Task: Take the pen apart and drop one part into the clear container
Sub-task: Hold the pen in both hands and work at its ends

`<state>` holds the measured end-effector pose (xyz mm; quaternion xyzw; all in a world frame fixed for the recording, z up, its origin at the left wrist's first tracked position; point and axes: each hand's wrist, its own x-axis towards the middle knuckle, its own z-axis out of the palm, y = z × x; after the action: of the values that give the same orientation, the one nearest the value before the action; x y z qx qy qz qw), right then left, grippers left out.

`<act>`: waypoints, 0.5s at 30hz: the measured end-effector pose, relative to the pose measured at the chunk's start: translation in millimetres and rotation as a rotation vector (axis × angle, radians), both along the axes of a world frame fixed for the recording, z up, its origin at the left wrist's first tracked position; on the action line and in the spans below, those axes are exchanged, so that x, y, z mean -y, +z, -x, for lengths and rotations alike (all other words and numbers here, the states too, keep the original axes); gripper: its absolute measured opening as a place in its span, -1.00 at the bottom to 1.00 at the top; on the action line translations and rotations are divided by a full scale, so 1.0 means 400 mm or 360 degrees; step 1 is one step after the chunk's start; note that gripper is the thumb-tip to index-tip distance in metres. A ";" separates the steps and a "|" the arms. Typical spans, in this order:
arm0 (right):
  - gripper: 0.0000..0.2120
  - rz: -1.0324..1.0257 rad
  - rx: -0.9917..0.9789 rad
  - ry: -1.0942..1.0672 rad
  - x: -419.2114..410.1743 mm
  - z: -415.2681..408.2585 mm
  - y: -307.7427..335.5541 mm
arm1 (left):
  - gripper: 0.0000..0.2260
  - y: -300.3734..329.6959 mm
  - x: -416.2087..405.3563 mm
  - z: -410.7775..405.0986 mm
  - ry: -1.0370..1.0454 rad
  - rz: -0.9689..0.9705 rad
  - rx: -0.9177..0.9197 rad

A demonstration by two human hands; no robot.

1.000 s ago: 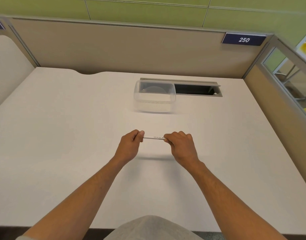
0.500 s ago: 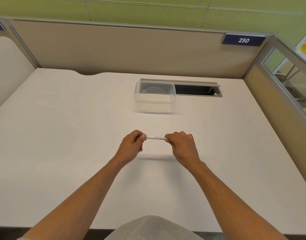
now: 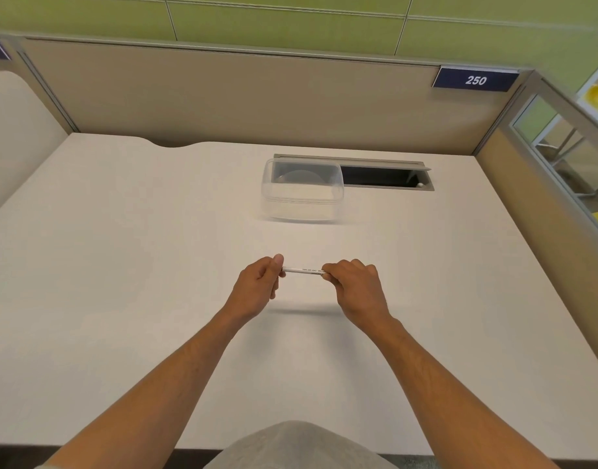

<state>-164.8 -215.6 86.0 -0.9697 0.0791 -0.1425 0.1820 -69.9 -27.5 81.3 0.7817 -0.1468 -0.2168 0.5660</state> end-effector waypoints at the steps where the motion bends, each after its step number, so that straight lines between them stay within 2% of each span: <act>1: -0.87 0.0000 -0.0001 -0.0003 0.000 0.000 0.000 | -0.63 -0.001 -0.001 -0.001 -0.0006 0.0020 0.0008; 4: -0.87 -0.0013 -0.0002 -0.0004 0.001 0.000 0.000 | -0.86 -0.003 -0.003 -0.006 -0.0027 0.0065 0.0050; 6: -0.86 -0.0005 -0.0011 -0.0008 0.001 -0.002 0.001 | -0.90 -0.005 -0.005 -0.007 -0.0023 0.0047 0.0085; 11: -0.86 0.0004 -0.0034 -0.0004 -0.001 -0.002 -0.001 | -0.76 -0.007 -0.003 -0.007 -0.0017 -0.0105 0.0115; 15: -0.86 0.0005 -0.0017 0.0002 -0.004 0.001 0.000 | -0.61 -0.002 0.000 -0.005 0.0018 -0.0076 0.0077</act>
<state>-165.2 -214.2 85.9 -0.9708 0.0794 -0.1372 0.1802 -67.9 -27.6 80.3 0.8008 -0.1508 -0.1981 0.5448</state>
